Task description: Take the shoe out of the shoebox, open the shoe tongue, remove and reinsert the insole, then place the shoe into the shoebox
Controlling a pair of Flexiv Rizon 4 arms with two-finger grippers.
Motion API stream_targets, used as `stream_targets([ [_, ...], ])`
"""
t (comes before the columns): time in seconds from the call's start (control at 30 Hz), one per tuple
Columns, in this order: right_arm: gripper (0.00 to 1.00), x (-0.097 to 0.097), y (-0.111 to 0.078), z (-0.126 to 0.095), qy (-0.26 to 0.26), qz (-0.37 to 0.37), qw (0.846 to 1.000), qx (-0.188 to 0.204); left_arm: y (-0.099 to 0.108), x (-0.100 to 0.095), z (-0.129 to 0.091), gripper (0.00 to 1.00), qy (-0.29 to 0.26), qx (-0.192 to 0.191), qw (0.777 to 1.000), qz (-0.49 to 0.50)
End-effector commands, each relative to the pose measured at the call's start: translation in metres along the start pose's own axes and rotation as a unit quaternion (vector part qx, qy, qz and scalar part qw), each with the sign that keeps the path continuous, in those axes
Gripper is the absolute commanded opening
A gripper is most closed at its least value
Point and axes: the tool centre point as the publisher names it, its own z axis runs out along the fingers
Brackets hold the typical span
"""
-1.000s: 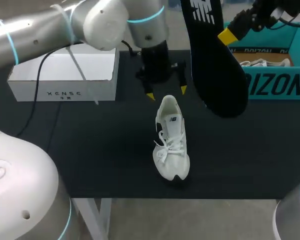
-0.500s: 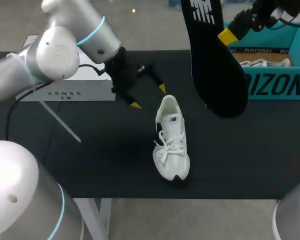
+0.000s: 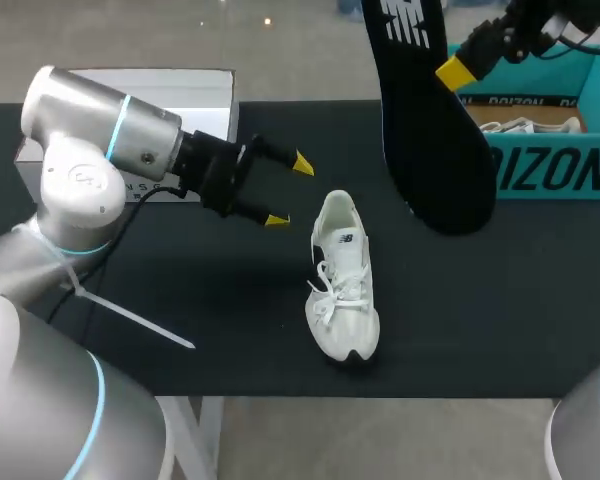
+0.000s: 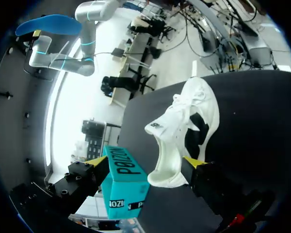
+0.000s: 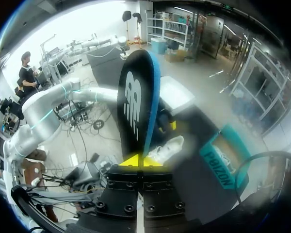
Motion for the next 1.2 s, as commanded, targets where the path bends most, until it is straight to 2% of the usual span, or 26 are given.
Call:
stream_targets([
  [0.03, 0.0, 0.0, 0.002, 0.0, 0.0, 0.001, 1.0, 0.002, -0.005, -0.004, -0.002, 1.0, -0.134, -0.018, 0.99, 0.035],
  [0.13, 0.0, 0.0, 0.002, 0.0, 0.0, 0.001, 1.0, 0.002, -0.008, -0.009, -0.004, 1.0, -0.151, -0.025, 0.986, 0.06],
  [0.43, 0.0, 0.0, 0.002, 0.0, 0.0, 0.001, 1.0, 0.002, -0.012, -0.015, -0.003, 1.0, -0.171, -0.002, 0.983, 0.069],
  [0.9, 0.0, 0.0, 0.002, 0.0, 0.0, 0.001, 1.0, 0.002, -0.017, -0.066, 0.004, 1.0, -0.198, 0.034, 0.974, 0.105],
  [1.03, 0.0, 0.0, 0.002, 0.0, 0.0, 0.001, 1.0, 0.002, -0.018, -0.071, 0.005, 1.0, -0.206, 0.05, 0.972, 0.097],
  [1.2, 0.0, 0.0, 0.002, 0.0, 0.0, 0.001, 1.0, 0.002, -0.018, -0.072, 0.005, 1.0, -0.218, 0.048, 0.97, 0.095],
])
